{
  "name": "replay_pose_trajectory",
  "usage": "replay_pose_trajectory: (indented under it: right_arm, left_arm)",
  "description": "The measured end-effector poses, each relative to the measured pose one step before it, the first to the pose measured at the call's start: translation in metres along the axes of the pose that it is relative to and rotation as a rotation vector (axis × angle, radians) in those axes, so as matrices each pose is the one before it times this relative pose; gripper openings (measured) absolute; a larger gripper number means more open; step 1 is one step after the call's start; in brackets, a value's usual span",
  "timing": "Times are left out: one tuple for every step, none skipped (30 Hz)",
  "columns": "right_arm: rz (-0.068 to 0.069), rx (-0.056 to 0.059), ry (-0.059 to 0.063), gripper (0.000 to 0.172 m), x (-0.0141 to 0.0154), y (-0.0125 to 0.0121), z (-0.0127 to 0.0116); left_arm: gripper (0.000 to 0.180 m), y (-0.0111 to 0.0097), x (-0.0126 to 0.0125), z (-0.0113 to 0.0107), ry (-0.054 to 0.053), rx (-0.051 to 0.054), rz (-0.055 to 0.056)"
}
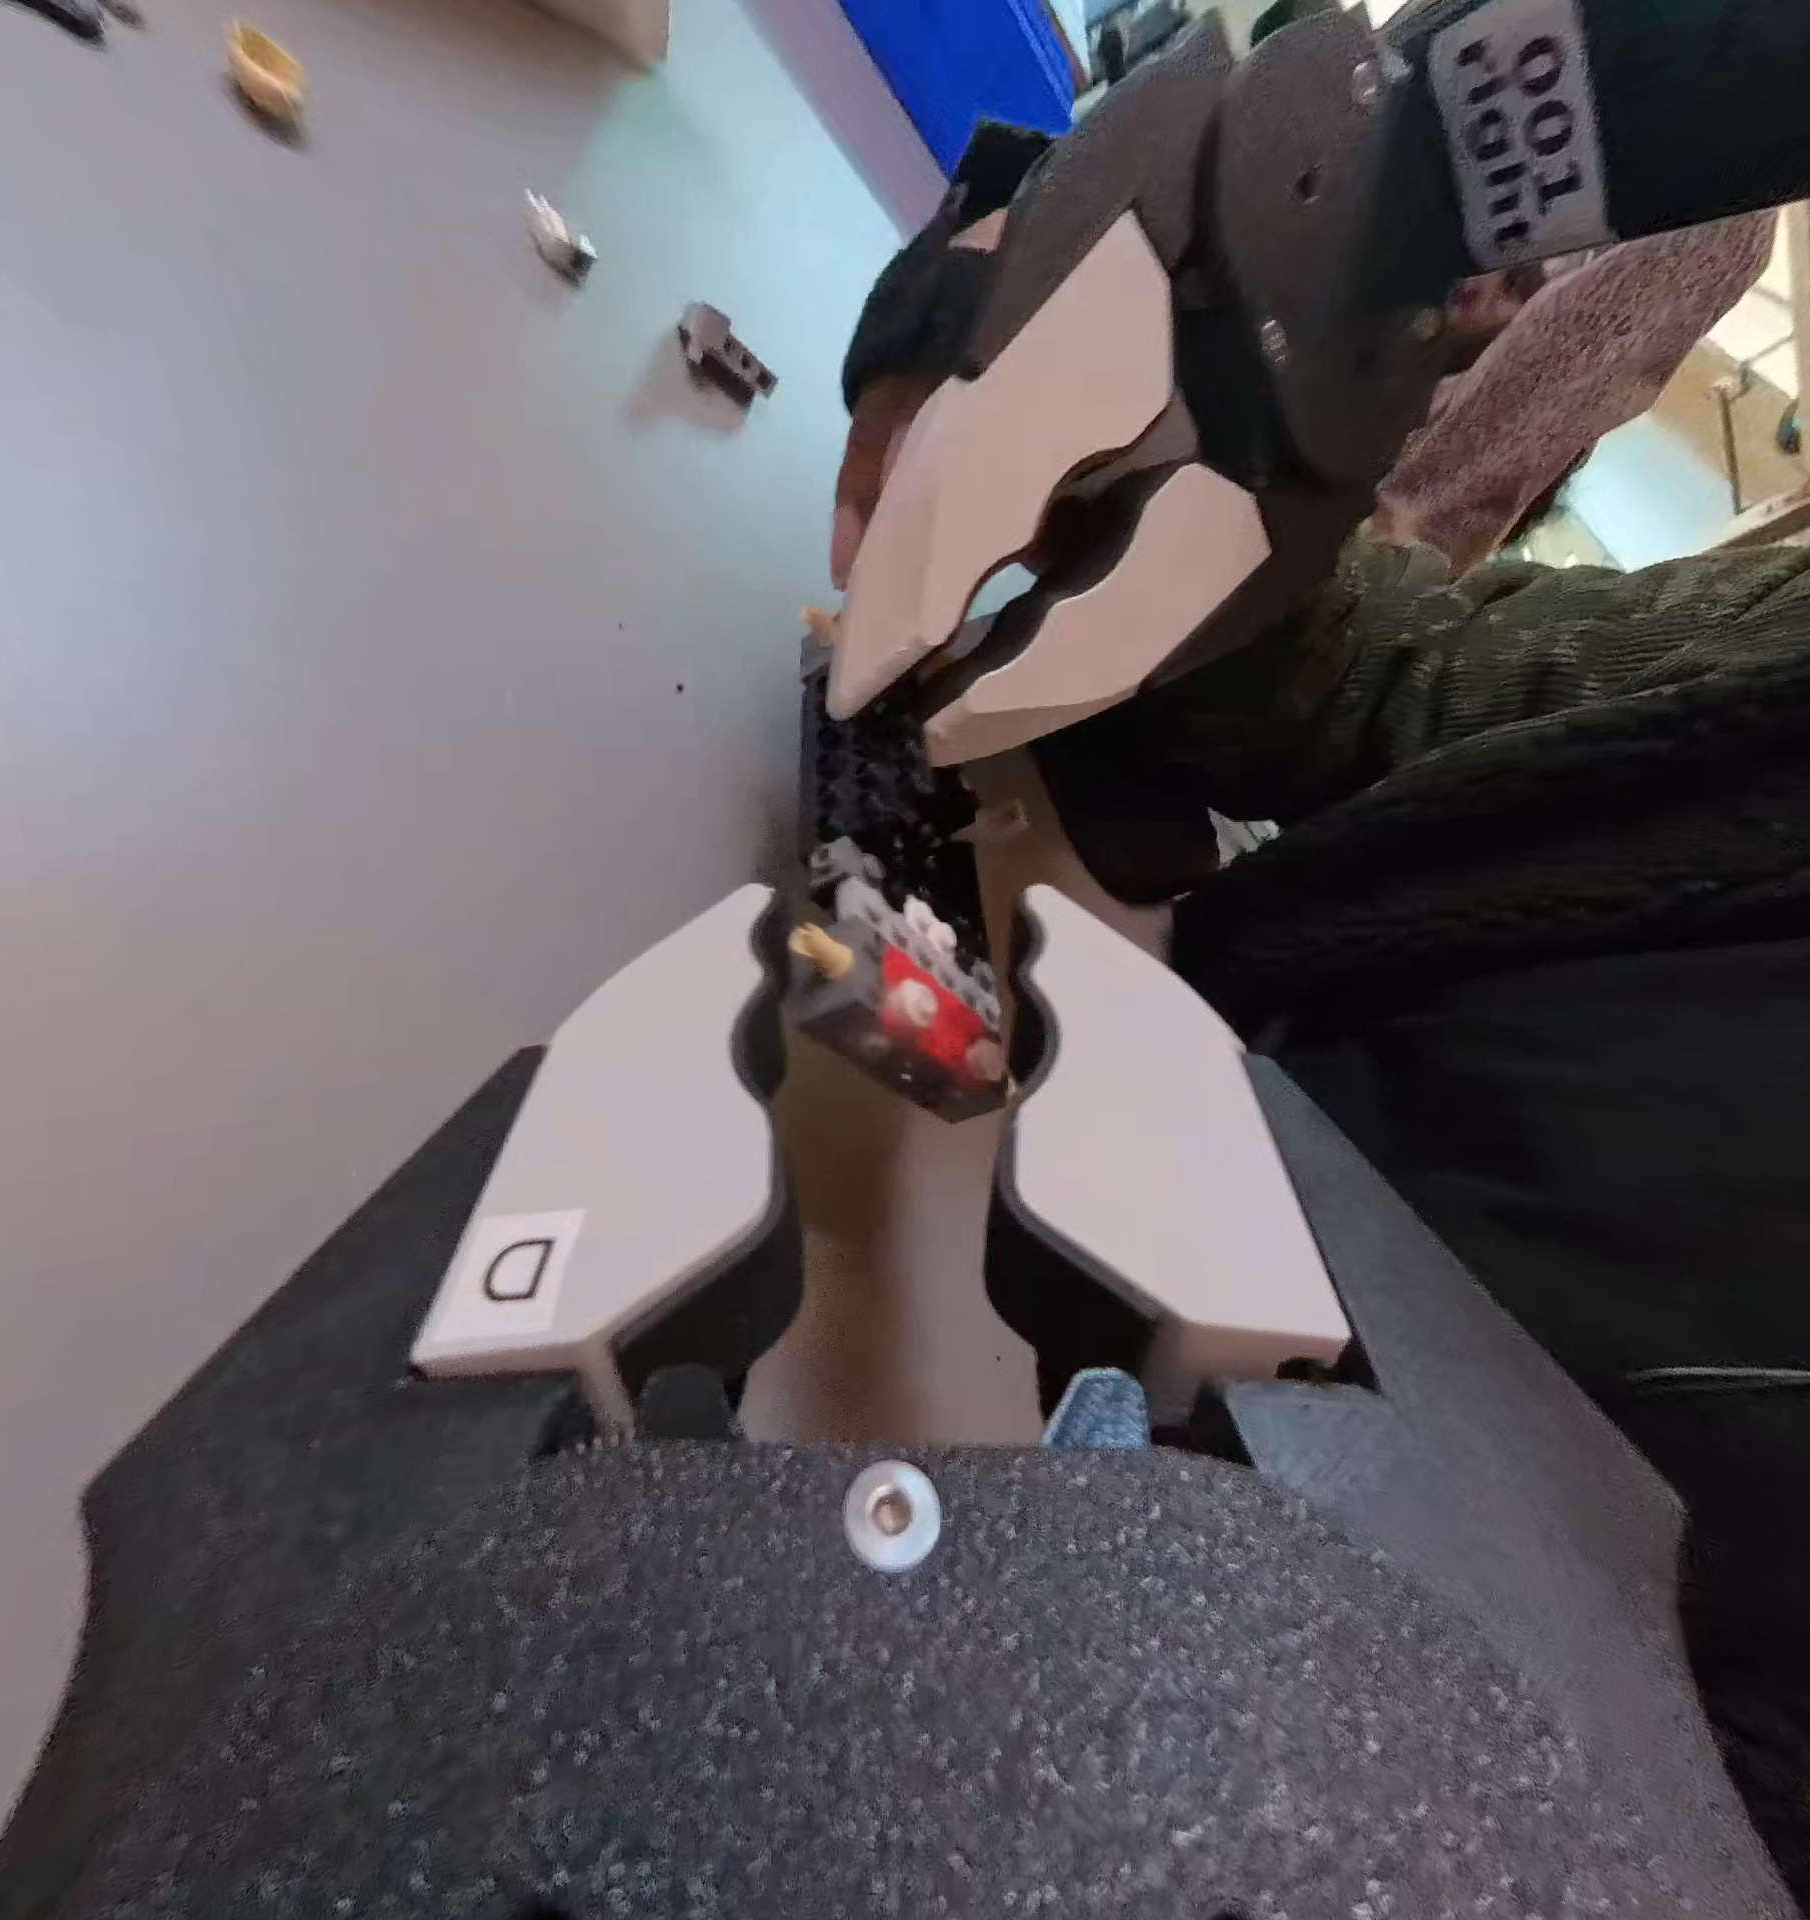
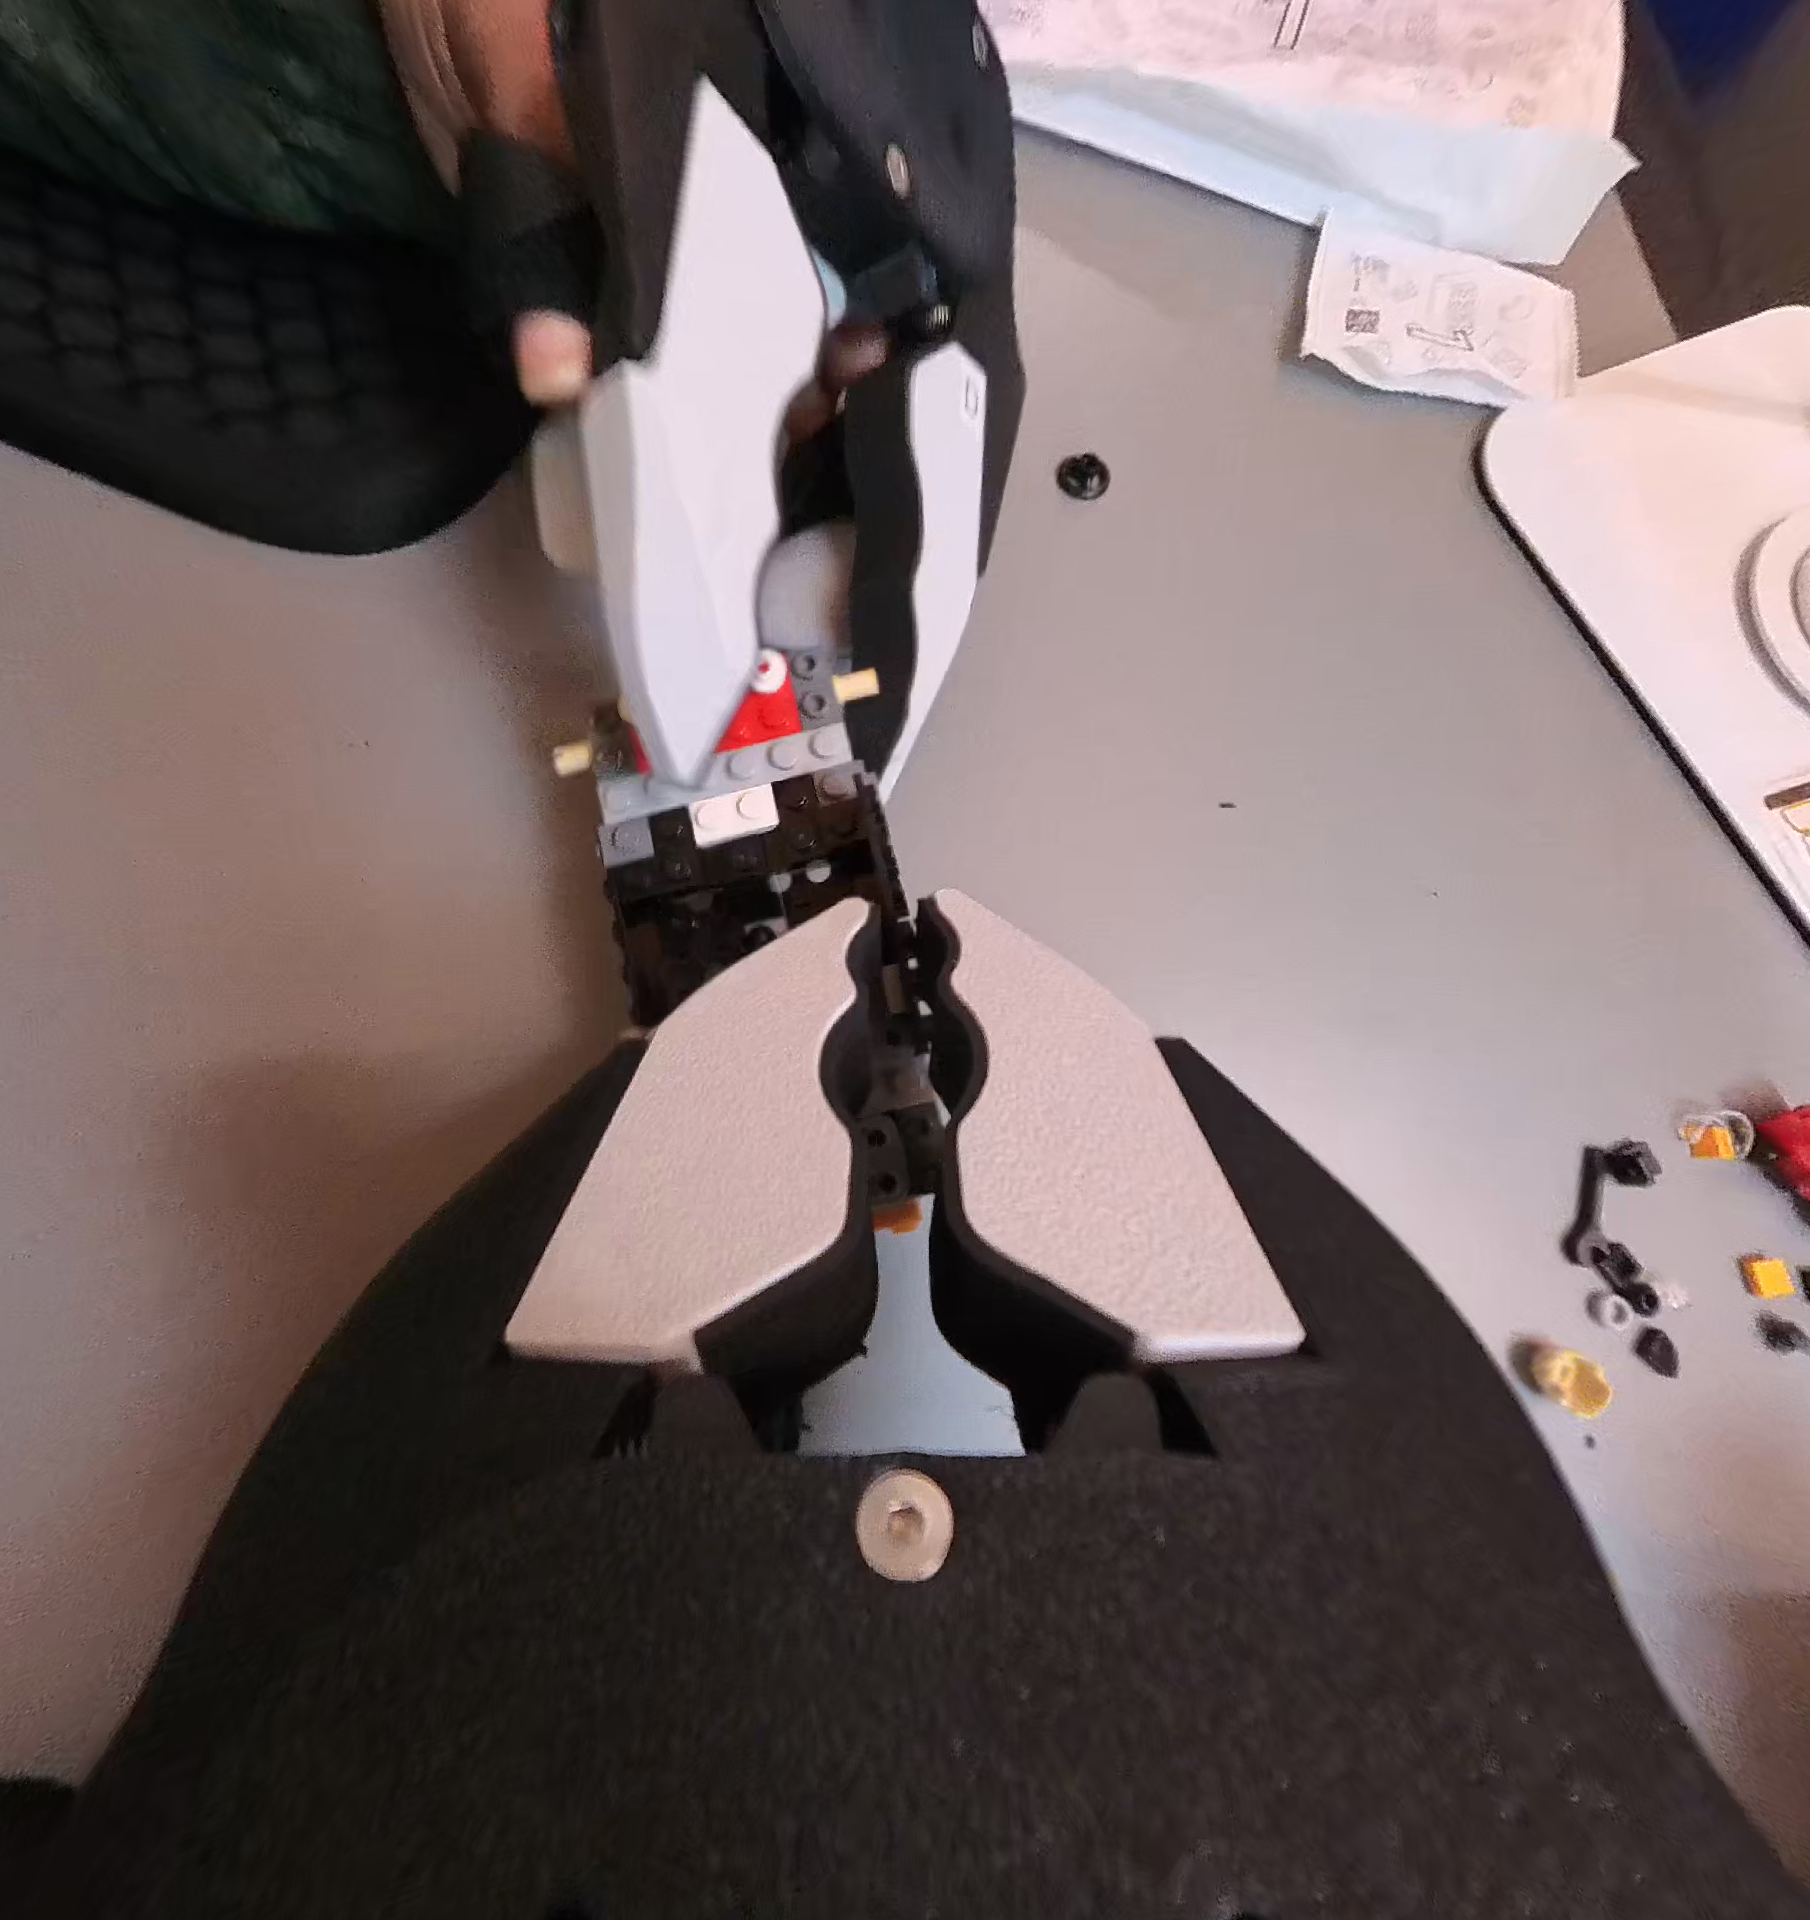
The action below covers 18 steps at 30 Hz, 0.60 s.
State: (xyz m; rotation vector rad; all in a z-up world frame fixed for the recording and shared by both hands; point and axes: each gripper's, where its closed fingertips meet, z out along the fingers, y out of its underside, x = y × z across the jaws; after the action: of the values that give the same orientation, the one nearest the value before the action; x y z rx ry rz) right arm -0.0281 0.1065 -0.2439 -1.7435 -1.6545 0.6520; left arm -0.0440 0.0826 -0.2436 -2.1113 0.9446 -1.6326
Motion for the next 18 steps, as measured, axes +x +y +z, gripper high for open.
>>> replay_pose_trajectory:
  right_arm:
    - [0.0062,0.0162,0.0057,0.005,-0.00294,-0.00084,-0.00121]
    - [0.0012,0.0063,-0.0047,0.005,-0.00371,0.00067,-0.00036]
    - [-0.0087,-0.0073,-0.0091,0.005,-0.00367,0.00284,0.00049]
    - [-0.0172,-0.0104,-0.0085,0.005,-0.00319,0.00296,0.0013]
    - [-0.0333,-0.0069,-0.0047,0.007,-0.00288,0.00198,0.00178]
    - [-0.0481,-0.0119,0.0049,0.008,-0.00213,0.00158,0.00238]
    - [-0.0487,-0.0101,0.0103,0.008,-0.00174,0.00038,0.0023]
    - [-0.0429,-0.0056,0.0084,0.008,-0.00154,-0.00079,0.00159]
    - [-0.044,-0.0015,0.0068,0.008,-0.00144,-0.00097,0.001]
    - [-0.0468,0.0018,0.0063,0.007,-0.00151,-0.00106,0.00039]
    - [-0.0508,0.001,0.0131,0.007,-0.00062,-0.00076,-0.00004]
    - [-0.0583,-0.0023,0.0125,0.006,-0.00091,-0.00056,-0.00025]
    - [-0.0602,-0.0025,0.0116,0.004,-0.00102,-0.00124,-0.00046]
    - [-0.0471,-0.0101,0.0061,0.004,-0.00073,-0.00033,-0.00062]
    - [-0.0044,-0.0084,-0.0168,0.004,-0.00099,-0.00014,-0.00105]
    - [0.0489,-0.0016,-0.0385,0.004,-0.0011,0.0002,-0.00094]
    - [0.0788,0.013,-0.0486,0.005,-0.00106,0.00036,-0.00053]
    - [0.0956,0.0261,-0.0526,0.006,-0.00084,0.00031,-0.00035]
  left_arm:
    - [0.027,0.00368,-0.00171,0.00252,-0.0115,-0.0269,0.0068]
    - [0.022,0.00314,-0.00047,0.00194,-0.0082,-0.0208,0.0148]
    - [0.021,0.00352,0.00049,0.00162,-0.0044,-0.0236,0.0035]
    - [0.019,0.00373,0.00001,0.00149,-0.0082,-0.0253,0.0064]
    - [0.017,0.00419,-0.00243,0.0014,-0.0282,-0.0271,0.0175]
    - [0.017,0.00442,-0.00266,0.00165,-0.0325,-0.0297,0.0195]
    - [0.017,0.00411,-0.00202,0.00164,-0.0246,-0.029,0.0109]
    - [0.017,0.00362,-0.00124,0.00125,-0.0157,-0.0226,0.0076]
    - [0.016,0.00222,0.00182,0.00058,0.0085,-0.0145,0.0041]
    - [0.016,0.00157,0.00127,-0.00008,0.0039,-0.0113,0.0056]
    - [0.017,0.0006,0.00053,-0.00016,-0.0041,-0.007,0.0096]
    - [0.017,0.00077,0.00066,0.0003,-0.0081,-0.0125,0.0155]
    - [0.017,-0.00002,0.00082,0.0003,-0.0144,-0.0117,0.0212]
    - [0.017,0.00052,0.00085,0.00036,-0.0185,-0.0164,0.0301]
    - [0.017,0.00026,0.00097,0.00054,-0.022,-0.0144,0.0347]
    - [0.017,0.00009,0.00103,0.00071,-0.0241,-0.013,0.0352]
    - [0.017,0.00002,0.00115,0.00088,-0.0218,-0.0106,0.0346]
    - [0.017,-0.00022,0.0005,0.00073,-0.0204,-0.0064,0.0286]
